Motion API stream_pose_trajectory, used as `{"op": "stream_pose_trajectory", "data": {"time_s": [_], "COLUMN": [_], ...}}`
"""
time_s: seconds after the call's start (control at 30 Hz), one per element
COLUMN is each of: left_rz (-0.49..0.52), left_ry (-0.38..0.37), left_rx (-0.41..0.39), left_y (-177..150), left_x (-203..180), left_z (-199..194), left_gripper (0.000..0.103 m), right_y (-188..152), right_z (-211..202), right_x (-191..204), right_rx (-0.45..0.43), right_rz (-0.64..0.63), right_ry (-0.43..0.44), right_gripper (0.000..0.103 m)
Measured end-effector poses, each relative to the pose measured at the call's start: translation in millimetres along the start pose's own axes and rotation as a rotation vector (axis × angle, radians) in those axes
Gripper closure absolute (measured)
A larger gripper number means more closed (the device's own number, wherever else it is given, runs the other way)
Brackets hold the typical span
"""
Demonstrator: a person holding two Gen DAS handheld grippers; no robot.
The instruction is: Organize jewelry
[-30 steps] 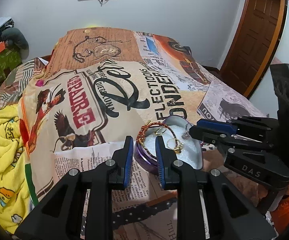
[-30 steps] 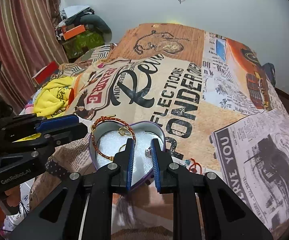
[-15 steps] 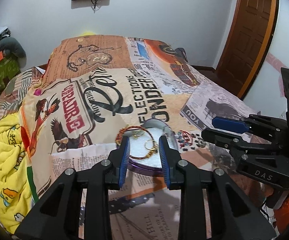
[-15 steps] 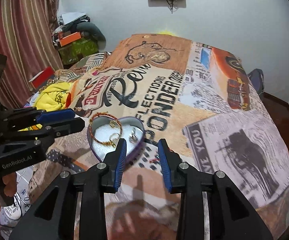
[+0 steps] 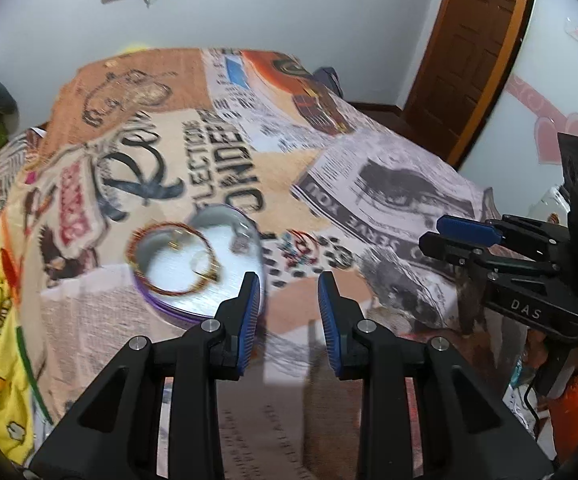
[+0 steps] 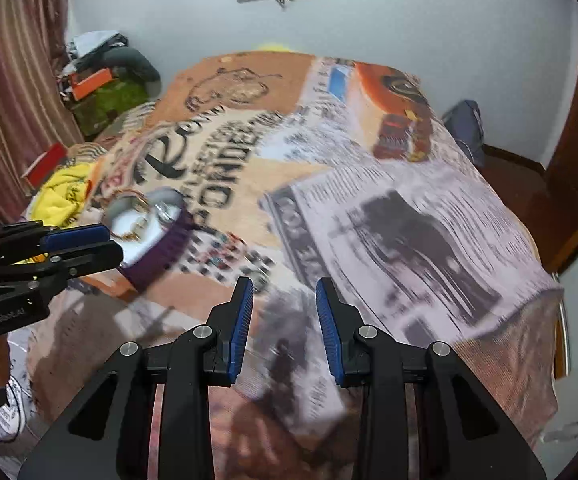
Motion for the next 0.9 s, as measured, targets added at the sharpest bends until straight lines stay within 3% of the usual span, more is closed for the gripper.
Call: {"op": "stream_pose_trajectory", "data": {"time_s": [0.37, 0.77, 0.83, 0.9], "left_rz": [-0.005, -0.013, -0.011, -0.01], "left_ry": [-0.035, -0.041, -0.043, -0.046], "left_rx": [0.081, 0.082, 0.081, 0.083], "left_y": [-23.9, -26.5, -26.3, -25.9], "left_x": [-14.8, -8.7, -9.0, -9.9], "left_z": [30.5, 35.9, 36.5, 37.4], "left_gripper": [0.074, 0.074, 0.074, 0.074], "right_y": [-23.6, -21.3, -19.7, -18.6], "right_z": [27.9, 68.2, 68.6, 68.2], "right_x": [2.3, 28.7, 29.6, 29.7], "right_rx": [0.089, 0.151, 0.142, 0.139], "right_rz": [0.024, -0.029, -0.043, -0.042], "right_ry": [0.078, 0.126, 0.116, 0.117], "right_gripper": [0.073, 0.074, 0.084, 0.085]}}
Point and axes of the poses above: each gripper's, at about its wrist camera, not at the fingertips, and z roughly the way its jaws point, x to its left, y to its top, the point moved 10 cm from there along z, roughly the way its jaws point, and after that the axes turned 3 degrees about -x, right-handed, at the moved point
